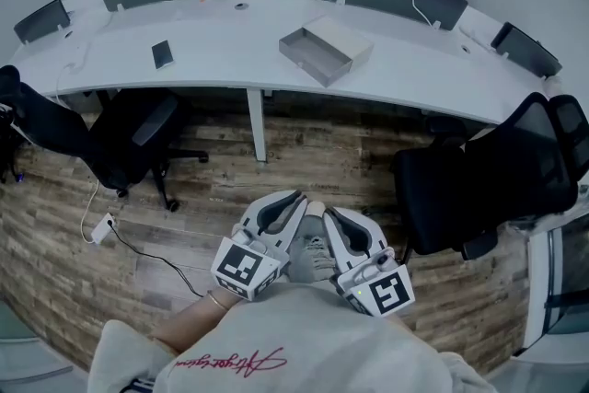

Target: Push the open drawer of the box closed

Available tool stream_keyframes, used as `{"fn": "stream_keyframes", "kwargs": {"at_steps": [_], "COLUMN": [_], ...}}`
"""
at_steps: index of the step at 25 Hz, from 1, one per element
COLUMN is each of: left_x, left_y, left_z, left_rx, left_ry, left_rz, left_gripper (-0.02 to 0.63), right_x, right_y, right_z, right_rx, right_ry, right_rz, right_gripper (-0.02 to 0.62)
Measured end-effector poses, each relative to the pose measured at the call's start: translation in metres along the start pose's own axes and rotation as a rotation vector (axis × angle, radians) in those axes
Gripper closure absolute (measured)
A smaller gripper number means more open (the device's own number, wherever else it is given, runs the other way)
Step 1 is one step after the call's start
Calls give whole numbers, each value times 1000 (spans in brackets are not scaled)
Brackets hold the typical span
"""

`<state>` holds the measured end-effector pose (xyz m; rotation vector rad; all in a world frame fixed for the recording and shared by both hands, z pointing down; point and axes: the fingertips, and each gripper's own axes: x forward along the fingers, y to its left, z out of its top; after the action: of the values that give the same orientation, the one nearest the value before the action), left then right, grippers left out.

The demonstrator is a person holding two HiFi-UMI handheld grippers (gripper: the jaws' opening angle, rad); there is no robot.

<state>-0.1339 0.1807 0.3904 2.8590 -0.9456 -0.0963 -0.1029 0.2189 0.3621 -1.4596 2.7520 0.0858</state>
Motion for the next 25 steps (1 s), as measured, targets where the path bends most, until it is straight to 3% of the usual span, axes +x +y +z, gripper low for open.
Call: {"fn": "stream_keyframes", "kwargs": {"at_steps": [15, 25], "left_x": [89, 169], "left_y": [65, 122], "left_z": [5, 15], "left_rx": [33, 46], "left_ry": [2, -8], "left_rz": [29, 81], "left_gripper": [557, 557], "right_x": [69, 132], "right_y": [-91, -170], "right_z": [-6, -5], "right_rx": [4, -4], "right_ry": [-14, -17], "right_rz": [9, 67], "right_gripper": [577, 577]}}
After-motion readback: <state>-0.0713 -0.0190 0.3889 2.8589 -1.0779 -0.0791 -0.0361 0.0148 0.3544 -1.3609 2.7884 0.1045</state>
